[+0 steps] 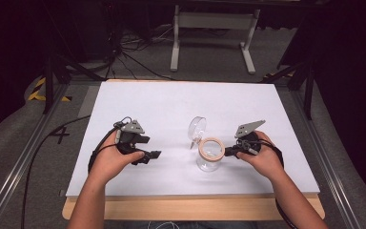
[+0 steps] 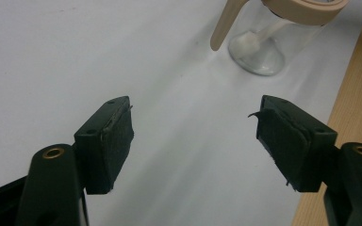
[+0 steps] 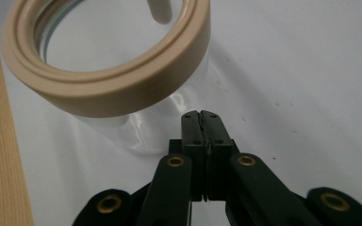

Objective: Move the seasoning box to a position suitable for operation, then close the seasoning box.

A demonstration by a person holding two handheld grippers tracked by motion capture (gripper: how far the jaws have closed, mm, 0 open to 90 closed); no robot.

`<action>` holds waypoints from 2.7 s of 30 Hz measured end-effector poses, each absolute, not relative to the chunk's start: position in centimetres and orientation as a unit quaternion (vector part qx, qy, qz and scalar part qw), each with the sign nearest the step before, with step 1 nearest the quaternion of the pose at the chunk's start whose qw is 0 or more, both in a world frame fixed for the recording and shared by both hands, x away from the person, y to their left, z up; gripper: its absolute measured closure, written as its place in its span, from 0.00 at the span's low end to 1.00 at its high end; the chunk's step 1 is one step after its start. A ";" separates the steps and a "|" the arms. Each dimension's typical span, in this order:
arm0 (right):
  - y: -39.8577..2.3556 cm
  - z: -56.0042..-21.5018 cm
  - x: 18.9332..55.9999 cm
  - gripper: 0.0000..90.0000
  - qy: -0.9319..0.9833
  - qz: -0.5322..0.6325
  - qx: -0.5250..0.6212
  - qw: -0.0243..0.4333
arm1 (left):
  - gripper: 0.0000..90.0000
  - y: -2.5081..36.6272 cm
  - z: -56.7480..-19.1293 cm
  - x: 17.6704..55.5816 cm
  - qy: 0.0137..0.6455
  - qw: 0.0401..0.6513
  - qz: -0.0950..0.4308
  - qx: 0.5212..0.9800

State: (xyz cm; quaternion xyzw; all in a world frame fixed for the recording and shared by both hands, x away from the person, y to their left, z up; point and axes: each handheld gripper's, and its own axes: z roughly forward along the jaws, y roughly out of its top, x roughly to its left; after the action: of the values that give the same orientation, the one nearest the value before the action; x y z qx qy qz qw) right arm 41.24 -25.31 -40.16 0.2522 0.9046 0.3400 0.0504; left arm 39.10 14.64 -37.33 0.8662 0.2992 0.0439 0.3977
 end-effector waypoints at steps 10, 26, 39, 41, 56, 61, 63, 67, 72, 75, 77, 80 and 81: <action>-24.6 -40.2 40.6 1.00 0.915 0.326 0.236 0.032 | 0.31 14.3 -37.6 39.4 0.297 0.400 0.043 0.866; -23.0 -40.1 38.9 1.00 0.926 0.314 0.207 0.005 | 0.31 13.8 -37.7 39.9 0.290 0.405 0.035 0.867; -21.2 -40.3 38.0 1.00 0.934 0.312 0.176 -0.013 | 0.34 13.7 -38.1 40.2 0.301 0.398 0.015 0.867; -21.2 -40.3 38.0 1.00 0.934 0.310 0.176 -0.013 | 0.35 13.7 -38.1 40.2 0.305 0.397 0.011 0.866; -23.1 -37.6 37.6 1.00 0.914 0.357 0.193 0.016 | 0.83 13.3 -36.5 40.2 0.298 0.432 0.028 0.851; -23.1 -36.8 37.3 1.00 0.904 0.381 0.193 0.022 | 0.97 12.5 -35.9 40.6 0.289 0.448 0.034 0.845; -23.0 -36.7 37.2 1.00 0.902 0.385 0.194 0.022 | 0.98 12.0 -35.7 40.9 0.284 0.457 0.040 0.842; -22.6 -36.4 37.0 1.00 0.897 0.397 0.191 0.029 | 1.00 11.0 -35.3 41.4 0.283 0.461 0.049 0.840; -22.7 -35.8 36.8 1.00 0.883 0.428 0.189 0.034 | 1.00 10.1 -35.1 42.1 0.275 0.470 0.038 0.838; -22.8 -35.7 36.7 1.00 0.872 0.448 0.191 0.039 | 1.00 9.4 -35.0 42.6 0.273 0.477 0.040 0.834; -22.8 -35.7 36.8 1.00 0.868 0.455 0.194 0.039 | 1.00 9.0 -34.9 42.9 0.273 0.479 0.045 0.833; -22.7 -35.7 36.8 1.00 0.861 0.466 0.196 0.044 | 1.00 8.4 -34.5 43.4 0.274 0.481 0.049 0.832; -22.7 -35.7 36.8 1.00 0.859 0.470 0.198 0.044 | 1.00 8.2 -34.5 43.5 0.275 0.485 0.049 0.828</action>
State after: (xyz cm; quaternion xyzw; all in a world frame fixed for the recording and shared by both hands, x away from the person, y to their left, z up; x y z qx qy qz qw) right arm 36.85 -22.65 -35.66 0.1979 0.8592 0.4697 0.0437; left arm 43.51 8.19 -34.47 0.8285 0.2752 0.0487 0.4853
